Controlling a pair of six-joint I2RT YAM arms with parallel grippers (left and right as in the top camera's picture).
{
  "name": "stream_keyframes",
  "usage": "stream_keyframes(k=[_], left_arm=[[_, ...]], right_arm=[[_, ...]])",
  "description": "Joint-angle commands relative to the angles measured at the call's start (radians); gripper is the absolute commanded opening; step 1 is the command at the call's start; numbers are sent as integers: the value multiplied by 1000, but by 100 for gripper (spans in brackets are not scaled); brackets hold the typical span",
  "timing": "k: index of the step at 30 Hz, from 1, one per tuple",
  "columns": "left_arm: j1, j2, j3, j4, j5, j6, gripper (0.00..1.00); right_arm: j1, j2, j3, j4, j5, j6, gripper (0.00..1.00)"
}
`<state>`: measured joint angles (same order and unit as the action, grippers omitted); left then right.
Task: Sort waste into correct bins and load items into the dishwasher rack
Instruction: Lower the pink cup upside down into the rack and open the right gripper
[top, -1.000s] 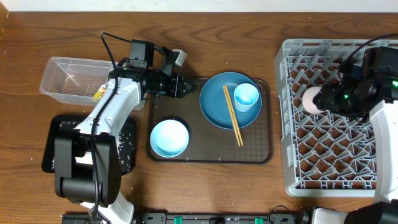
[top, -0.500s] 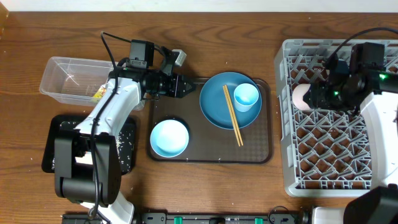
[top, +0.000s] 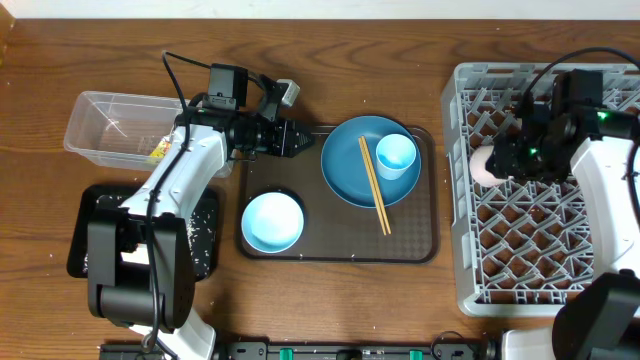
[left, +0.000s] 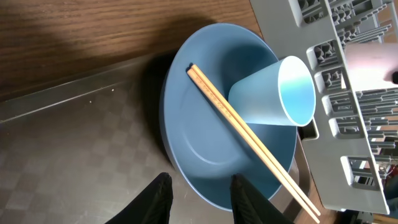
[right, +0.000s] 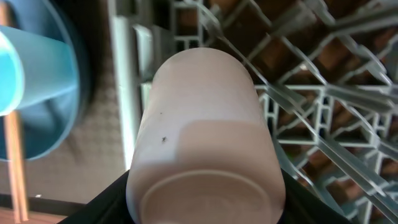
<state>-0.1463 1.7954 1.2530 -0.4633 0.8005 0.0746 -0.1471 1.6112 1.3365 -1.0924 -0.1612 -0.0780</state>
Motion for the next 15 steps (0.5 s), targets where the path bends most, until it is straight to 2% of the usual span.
stream_keyframes(k=[1,3,6,8,10,12,15], left_arm=[[-1,0,-2,2,-9,-6,34],[-1,0,-2,2,-9,-6,34],[-1,0,-2,2,-9,-6,34],[-1,0,-2,2,-9,-6,34],[-1,0,-2,2,-9,-6,34],[-1,0,-2,2,-9,-5,35],[-1,0,-2,2,-9,-5,35]], right_arm=[[9,-1,-9,-9,53,-13,17],[9,-1,-10,-11,53,-12,19],[9,-1,-10,-11,53,-13,41],[9,-1,-10,-11,53,-13,62],[9,-1,-10,-11,52,-12,77],[9,-1,-10,-13,51,-13,84],[9,-1,-10,-19,51,-13,87]])
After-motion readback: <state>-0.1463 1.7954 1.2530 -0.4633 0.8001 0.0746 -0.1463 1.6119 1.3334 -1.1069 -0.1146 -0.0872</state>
